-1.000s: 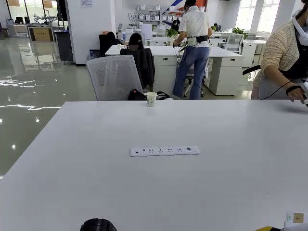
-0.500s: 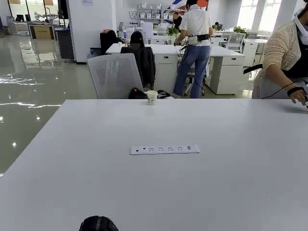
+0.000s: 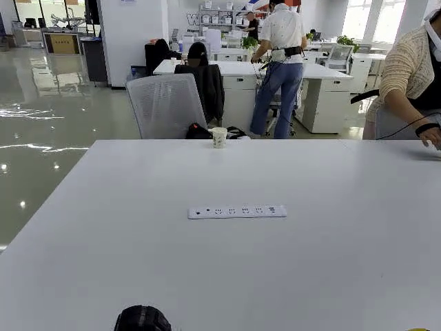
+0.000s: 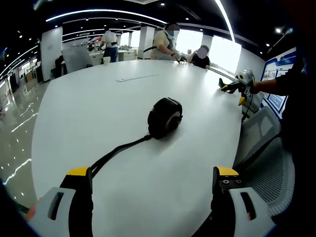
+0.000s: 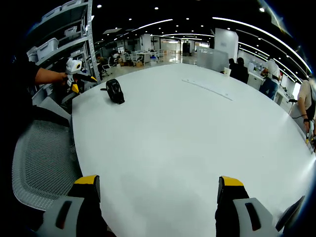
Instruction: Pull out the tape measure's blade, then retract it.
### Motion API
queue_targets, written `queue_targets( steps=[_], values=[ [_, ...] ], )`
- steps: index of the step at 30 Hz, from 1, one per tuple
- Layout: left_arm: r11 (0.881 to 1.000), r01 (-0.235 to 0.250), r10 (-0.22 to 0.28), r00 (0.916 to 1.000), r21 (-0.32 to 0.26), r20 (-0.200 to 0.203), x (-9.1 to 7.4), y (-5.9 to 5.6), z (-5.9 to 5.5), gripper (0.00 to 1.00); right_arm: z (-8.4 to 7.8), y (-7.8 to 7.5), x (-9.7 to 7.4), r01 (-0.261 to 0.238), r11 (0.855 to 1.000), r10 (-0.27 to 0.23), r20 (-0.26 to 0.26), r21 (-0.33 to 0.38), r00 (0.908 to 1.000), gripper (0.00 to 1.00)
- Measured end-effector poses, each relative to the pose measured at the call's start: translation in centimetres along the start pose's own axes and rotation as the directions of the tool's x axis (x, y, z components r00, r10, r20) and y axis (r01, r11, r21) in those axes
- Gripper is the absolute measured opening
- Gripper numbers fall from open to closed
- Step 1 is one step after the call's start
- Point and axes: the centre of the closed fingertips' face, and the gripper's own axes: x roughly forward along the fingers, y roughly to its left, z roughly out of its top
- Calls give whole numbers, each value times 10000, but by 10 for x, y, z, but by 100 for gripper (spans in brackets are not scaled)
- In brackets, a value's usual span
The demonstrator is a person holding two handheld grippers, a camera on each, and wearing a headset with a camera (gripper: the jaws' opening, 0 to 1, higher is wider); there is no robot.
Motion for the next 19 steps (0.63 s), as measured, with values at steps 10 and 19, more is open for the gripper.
queue_targets(
  steps=[10,19],
  values=[
    [10000,4,-3,10000,-92,56,-2,0,-2,99,1,6,6,-131,9999,131,-7,-35,9999,99],
    [9999,-8,8,10000,-117,15,-4,3,-2,99,8,-2,-1,2,10000,-1,108,-97,9999,99]
  ],
)
